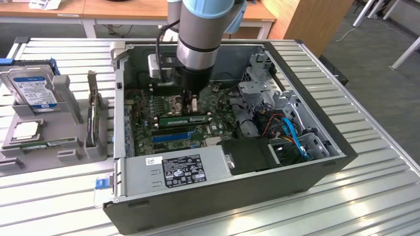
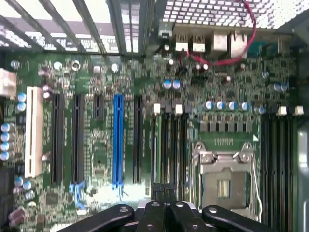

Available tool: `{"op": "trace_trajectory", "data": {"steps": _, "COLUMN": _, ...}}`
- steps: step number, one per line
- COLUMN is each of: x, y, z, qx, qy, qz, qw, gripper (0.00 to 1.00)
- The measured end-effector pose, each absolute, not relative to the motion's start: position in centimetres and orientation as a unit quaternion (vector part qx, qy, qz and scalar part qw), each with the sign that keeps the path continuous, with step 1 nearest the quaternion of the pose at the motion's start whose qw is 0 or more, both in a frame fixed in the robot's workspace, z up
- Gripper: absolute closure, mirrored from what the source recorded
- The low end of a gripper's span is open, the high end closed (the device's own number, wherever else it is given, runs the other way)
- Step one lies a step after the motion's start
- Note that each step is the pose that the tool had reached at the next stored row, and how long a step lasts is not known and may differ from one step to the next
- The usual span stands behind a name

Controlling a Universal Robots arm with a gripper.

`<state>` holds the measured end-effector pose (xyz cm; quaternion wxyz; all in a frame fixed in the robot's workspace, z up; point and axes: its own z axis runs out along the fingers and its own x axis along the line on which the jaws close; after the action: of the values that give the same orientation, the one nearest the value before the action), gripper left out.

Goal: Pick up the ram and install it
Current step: 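Press down the ram until it locks into place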

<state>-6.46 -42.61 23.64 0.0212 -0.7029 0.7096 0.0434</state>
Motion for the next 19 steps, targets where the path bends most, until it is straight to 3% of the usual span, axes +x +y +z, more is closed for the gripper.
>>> {"op": "trace_trajectory", "data": {"steps": 19, "x": -8.9, "y": -42.6, "z": 23.6, "qx": -0.703, "qy": 0.71, "qz": 0.043, "qw": 0.022, "gripper": 0.9}}
